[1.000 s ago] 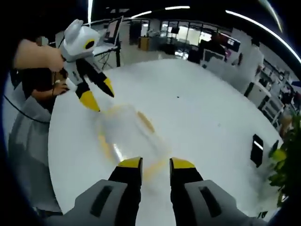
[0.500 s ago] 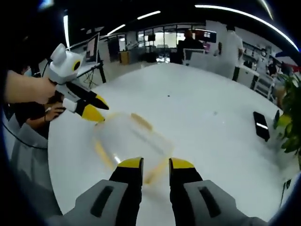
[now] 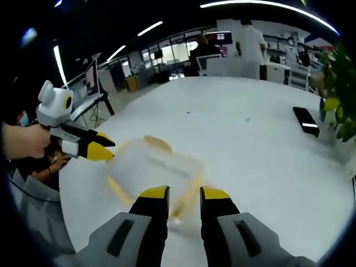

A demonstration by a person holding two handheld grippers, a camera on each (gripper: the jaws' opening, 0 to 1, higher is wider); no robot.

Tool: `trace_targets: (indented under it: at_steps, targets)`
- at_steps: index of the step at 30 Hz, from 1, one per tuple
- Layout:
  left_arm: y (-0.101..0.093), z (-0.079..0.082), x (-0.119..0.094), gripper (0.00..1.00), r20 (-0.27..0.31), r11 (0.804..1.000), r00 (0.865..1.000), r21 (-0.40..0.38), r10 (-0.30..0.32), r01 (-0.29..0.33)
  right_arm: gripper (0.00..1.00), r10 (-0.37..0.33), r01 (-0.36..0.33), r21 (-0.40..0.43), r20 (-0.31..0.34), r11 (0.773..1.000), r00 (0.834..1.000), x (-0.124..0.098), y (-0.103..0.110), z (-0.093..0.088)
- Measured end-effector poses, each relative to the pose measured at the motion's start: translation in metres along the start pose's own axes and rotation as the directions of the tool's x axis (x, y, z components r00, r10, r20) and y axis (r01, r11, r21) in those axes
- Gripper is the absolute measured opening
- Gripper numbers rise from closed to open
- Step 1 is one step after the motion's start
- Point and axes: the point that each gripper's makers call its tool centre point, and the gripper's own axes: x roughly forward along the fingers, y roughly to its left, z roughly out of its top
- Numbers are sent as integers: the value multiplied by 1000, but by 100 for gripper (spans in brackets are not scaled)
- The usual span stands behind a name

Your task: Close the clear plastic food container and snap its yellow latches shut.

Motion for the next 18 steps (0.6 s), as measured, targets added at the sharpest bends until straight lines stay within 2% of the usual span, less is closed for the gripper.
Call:
trace_targets:
  at_steps: [5,9,10,14,18]
  targets:
    - [0,-9,3,23,-13,999,1000,-54,0,-1,18,1,-1,17,2,1000,1000,1,1,-4]
    - [1,-16,3,23,-15,996,1000,-92,2,-3,18,6,-8,76,21,997,1000,2,1,-5]
    - [0,-15,4,23,-3,992,1000,-128,-4,3,18,5,-7,84,27,996,1000,2,0,-4]
    - [0,-16,5,23,8,983,1000,-184,-10,12,17,7,-12,132,39,991,999,2,0,-5]
    - [-2,-16,6,22,19,979,1000,-202,-16,19,18,4,-13,179,50,984,999,2,0,-7]
